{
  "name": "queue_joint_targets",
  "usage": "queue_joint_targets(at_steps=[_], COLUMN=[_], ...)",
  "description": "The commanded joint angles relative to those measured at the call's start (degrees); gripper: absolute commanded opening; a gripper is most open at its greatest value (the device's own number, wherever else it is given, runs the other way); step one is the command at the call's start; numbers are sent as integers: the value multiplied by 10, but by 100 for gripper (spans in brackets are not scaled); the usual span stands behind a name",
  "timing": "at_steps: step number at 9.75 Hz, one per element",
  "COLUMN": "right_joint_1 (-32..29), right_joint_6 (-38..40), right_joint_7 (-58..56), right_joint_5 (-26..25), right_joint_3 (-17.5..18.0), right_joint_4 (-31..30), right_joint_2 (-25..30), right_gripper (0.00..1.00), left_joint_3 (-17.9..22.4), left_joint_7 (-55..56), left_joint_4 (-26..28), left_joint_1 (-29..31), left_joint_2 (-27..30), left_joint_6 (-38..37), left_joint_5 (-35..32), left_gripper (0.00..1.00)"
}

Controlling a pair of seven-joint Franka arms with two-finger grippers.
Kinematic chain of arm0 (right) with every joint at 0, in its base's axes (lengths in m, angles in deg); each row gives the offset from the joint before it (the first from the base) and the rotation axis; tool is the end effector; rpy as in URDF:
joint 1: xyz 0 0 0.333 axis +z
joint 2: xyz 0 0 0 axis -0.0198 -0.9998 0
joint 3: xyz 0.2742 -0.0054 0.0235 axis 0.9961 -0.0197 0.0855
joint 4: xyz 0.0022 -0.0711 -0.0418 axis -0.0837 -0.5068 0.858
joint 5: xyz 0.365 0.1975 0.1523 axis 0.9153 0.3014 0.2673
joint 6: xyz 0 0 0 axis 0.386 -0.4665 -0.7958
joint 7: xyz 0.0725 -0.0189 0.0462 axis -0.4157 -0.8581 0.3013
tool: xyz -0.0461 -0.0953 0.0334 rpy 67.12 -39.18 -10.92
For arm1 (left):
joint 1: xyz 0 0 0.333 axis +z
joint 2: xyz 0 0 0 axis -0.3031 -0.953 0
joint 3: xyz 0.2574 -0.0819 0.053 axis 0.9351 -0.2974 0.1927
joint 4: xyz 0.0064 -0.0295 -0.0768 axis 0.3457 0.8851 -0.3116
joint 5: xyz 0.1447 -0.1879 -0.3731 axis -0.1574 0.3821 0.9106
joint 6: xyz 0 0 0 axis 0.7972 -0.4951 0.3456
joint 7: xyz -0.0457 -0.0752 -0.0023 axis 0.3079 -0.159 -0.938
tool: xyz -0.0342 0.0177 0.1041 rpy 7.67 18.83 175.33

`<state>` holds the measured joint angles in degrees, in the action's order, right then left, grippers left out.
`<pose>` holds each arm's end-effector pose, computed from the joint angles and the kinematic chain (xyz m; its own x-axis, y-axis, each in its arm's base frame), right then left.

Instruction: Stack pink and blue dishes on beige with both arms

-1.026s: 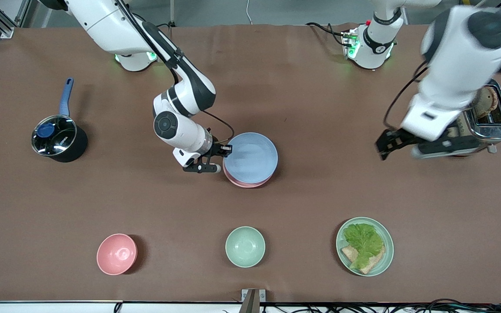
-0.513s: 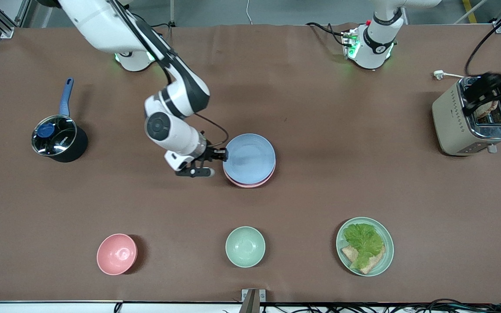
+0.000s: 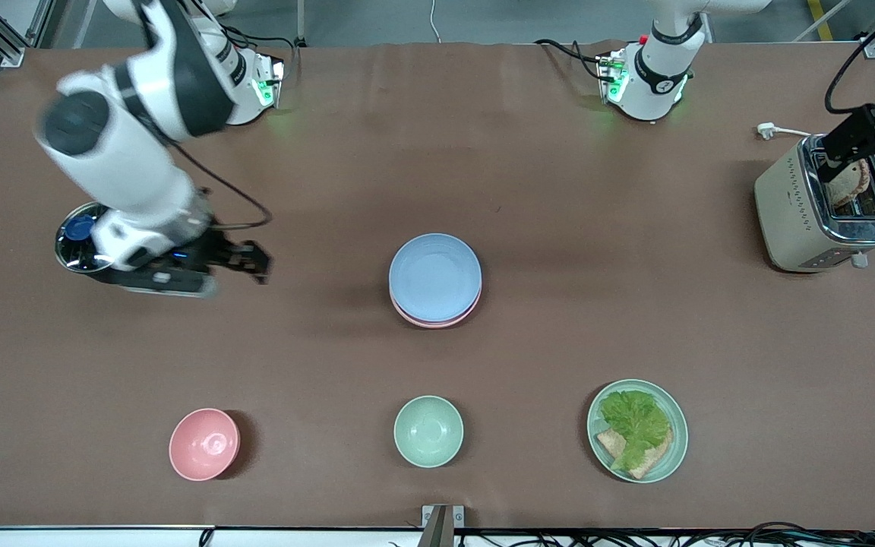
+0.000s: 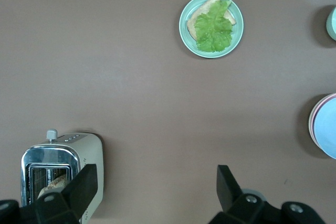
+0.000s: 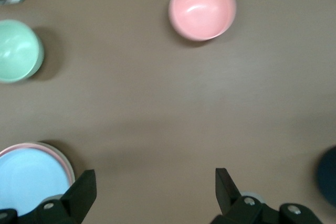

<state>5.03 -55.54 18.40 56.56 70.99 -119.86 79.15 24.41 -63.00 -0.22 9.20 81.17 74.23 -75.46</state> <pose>0.6325 0.1648 0.4759 0.9751 -0.1669 0.1462 -0.1681 -0.9858 -0.0044 0.5925 -0.0229 0.6498 0.9920 -0.0196 0.1251 -0.0182 -0.9998 -0.0127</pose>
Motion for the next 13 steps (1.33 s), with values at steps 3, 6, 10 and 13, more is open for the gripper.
queue_joint_targets(at_steps=[3, 6, 10, 13], right_joint_1=[-6, -7, -6, -5], right_joint_6=[129, 217, 216, 227], right_joint_7=[-59, -171, -183, -189], right_joint_5=[10, 77, 39, 27], right_joint_3=[-108, -176, -177, -175], right_joint_4=[23, 89, 122, 125], right_joint_2=[94, 95, 80, 81], right_gripper=[100, 100, 100, 100], left_joint_3=[-4, -13, -49, -49], left_joint_7=[1, 5, 5, 5], left_joint_4=[-31, -30, -29, -25], left_joint_1=[24, 25, 54, 54], left_joint_2=[-26, -24, -22, -22], left_joint_6=[-35, -50, -50, -50], left_joint_5=[31, 26, 25, 25], left_gripper=[100, 100, 100, 100])
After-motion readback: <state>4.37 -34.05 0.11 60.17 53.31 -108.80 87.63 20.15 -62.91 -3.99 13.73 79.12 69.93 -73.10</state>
